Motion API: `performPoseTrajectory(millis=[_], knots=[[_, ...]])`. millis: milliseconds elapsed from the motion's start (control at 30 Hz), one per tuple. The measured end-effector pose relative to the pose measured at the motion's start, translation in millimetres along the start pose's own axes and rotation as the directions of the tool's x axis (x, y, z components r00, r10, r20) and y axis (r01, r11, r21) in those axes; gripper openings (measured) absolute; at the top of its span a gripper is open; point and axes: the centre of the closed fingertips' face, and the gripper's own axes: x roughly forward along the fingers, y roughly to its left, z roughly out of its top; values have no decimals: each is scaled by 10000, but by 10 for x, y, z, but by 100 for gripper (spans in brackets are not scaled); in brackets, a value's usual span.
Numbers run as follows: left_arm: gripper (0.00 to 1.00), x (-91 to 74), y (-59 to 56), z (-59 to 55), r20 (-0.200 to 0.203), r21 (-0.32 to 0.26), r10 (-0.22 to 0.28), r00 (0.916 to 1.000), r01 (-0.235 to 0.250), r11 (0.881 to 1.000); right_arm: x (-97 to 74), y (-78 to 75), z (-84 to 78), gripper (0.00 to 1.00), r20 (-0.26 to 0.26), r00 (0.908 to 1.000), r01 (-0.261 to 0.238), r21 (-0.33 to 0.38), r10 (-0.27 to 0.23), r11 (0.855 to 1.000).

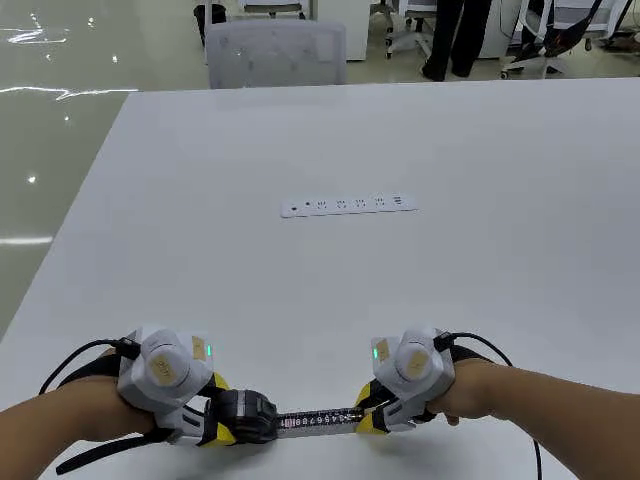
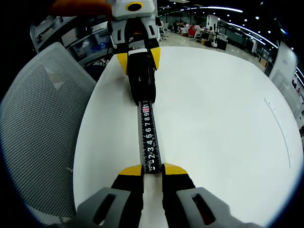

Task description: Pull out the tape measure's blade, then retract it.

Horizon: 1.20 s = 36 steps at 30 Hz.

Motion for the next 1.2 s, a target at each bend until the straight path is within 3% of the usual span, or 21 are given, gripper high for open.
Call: performPoseTrajectory(millis=[1200], knots=[[30,14,11,3,-27,45,-3,10000,3,10000,-148,-44,-209,12,-65,9999,108,241,-107,9997]])
